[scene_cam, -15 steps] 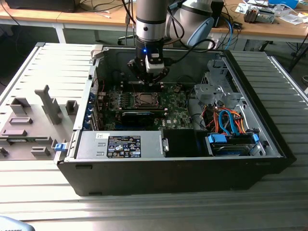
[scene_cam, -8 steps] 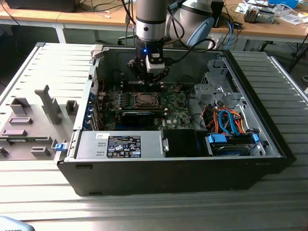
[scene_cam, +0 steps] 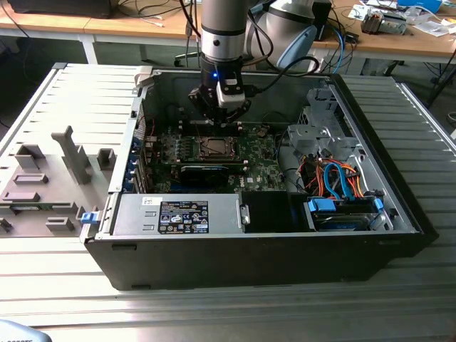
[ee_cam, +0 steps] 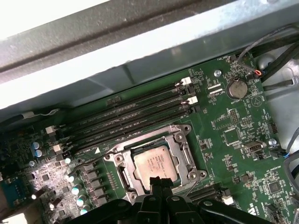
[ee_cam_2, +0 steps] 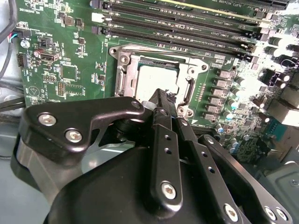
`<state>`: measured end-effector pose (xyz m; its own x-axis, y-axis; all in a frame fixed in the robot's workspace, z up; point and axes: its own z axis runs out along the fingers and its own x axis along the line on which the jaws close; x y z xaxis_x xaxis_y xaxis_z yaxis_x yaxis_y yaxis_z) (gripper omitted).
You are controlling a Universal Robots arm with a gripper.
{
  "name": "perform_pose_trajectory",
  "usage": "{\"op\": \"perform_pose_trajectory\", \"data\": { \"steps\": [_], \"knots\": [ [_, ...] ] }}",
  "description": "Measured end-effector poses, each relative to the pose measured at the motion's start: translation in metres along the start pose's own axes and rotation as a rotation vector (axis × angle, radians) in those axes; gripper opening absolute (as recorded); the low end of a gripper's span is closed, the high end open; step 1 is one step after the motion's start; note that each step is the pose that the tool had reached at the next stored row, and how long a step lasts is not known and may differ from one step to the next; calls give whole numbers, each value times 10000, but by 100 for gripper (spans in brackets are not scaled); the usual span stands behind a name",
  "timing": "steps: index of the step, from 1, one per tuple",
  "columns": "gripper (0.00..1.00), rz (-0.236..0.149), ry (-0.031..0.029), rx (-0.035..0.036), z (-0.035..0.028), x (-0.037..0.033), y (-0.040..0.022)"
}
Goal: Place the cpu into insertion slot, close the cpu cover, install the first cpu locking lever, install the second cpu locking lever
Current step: 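Install the first cpu locking lever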
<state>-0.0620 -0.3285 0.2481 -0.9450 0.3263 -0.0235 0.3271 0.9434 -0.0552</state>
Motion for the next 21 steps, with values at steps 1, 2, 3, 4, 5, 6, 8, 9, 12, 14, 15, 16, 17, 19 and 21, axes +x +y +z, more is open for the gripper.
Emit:
{"op": "perform_pose_trajectory", "data": {
  "steps": [1, 2, 3, 4, 5, 6, 8, 9, 12, 14, 15, 16, 17, 19, 21],
  "knots": [
    [11, -19, -1, -1, 0, 0, 0],
    [11, -38, -2, -1, 0, 0, 0],
    [11, -54, -3, -1, 0, 0, 0],
    [11, -72, -4, -1, 0, 0, 0],
    [11, -92, -5, -2, 0, 0, 0],
    [11, -118, -7, -3, 0, 0, 0],
    [11, -172, -10, -4, 0, 0, 0],
    [11, -188, -10, -4, 0, 0, 0],
    [11, -234, -13, -6, 0, 0, 0],
    [11, -262, -15, -6, 0, 0, 0],
    [11, -278, -15, -6, 0, 0, 0],
    [11, -294, -16, -7, 0, 0, 0],
    [11, -309, -17, -7, 0, 0, 0],
    [11, -360, -20, -8, 0, 0, 0],
    [11, -390, -21, -9, 0, 0, 0]
  ]
}}
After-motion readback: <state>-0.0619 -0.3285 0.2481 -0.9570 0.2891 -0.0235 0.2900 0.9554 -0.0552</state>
